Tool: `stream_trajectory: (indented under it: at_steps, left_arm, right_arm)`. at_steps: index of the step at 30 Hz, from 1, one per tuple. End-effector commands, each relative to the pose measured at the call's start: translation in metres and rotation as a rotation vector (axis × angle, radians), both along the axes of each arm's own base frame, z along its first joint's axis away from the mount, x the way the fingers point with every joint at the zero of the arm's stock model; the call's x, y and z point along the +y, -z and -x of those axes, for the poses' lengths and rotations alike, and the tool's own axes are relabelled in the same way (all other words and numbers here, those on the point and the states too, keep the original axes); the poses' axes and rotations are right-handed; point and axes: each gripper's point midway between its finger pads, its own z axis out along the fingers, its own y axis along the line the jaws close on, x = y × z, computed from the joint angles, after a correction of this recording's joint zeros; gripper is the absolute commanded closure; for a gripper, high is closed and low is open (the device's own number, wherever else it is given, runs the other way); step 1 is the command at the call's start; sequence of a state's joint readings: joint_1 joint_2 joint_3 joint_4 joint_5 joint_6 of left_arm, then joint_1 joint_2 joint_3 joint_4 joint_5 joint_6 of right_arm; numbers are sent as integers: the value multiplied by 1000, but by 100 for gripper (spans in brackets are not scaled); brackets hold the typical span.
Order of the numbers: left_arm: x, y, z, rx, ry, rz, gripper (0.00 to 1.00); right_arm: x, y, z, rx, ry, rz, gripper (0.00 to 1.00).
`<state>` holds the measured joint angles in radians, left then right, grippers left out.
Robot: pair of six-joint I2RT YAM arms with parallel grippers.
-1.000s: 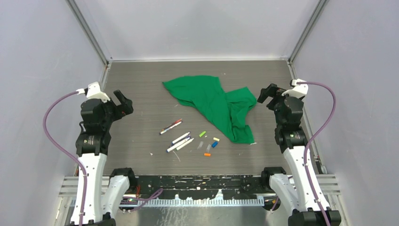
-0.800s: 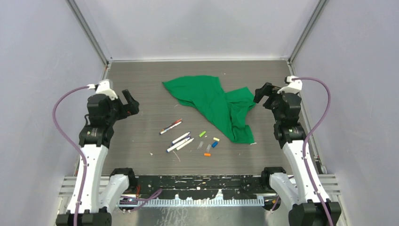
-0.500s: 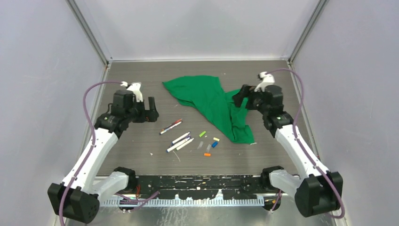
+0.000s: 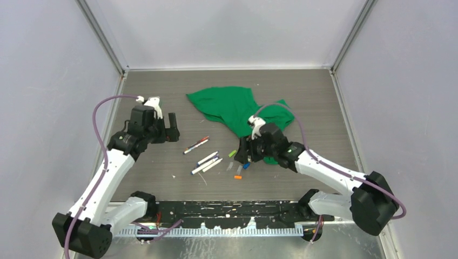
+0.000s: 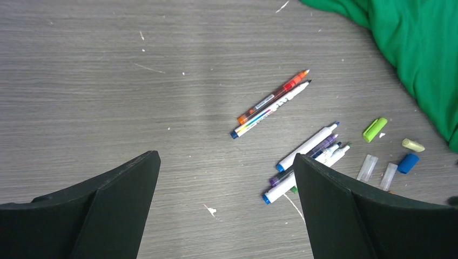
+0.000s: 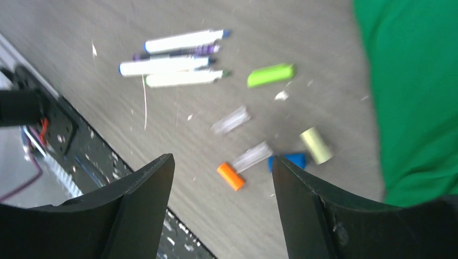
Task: Insert the pens into the pen caps
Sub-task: Pick up the pen cap from the center of the board.
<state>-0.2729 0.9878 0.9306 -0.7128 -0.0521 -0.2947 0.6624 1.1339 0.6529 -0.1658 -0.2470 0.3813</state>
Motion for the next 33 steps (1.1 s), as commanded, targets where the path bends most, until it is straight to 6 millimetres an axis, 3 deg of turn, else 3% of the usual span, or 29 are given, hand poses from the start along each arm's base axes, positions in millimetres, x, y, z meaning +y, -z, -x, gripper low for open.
stream_trajectory:
  at_steps: [1, 5, 11, 15, 18, 27, 33]
  left_arm:
    - [2, -31, -4, -166, 27, 0, 2]
    - [3, -44, 1, -243, 52, 1, 2]
    - [8, -46, 2, -259, 40, -16, 2]
    - [7, -47, 2, -256, 43, -14, 2]
    - [7, -48, 3, -259, 44, -14, 2]
    - [6, -49, 3, -262, 46, -8, 2]
    - [6, -50, 4, -268, 46, -4, 2]
  right_arm:
    - [19, 19, 23, 65, 20, 35, 28]
    - [33, 39, 28, 118, 68, 54, 35]
    - [43, 64, 16, 126, 200, 142, 34]
    - [35, 60, -13, 24, 337, 202, 34]
    - [37, 53, -25, -13, 373, 214, 35]
    - [40, 54, -31, -42, 391, 287, 39]
    - [47, 63, -23, -30, 393, 307, 41]
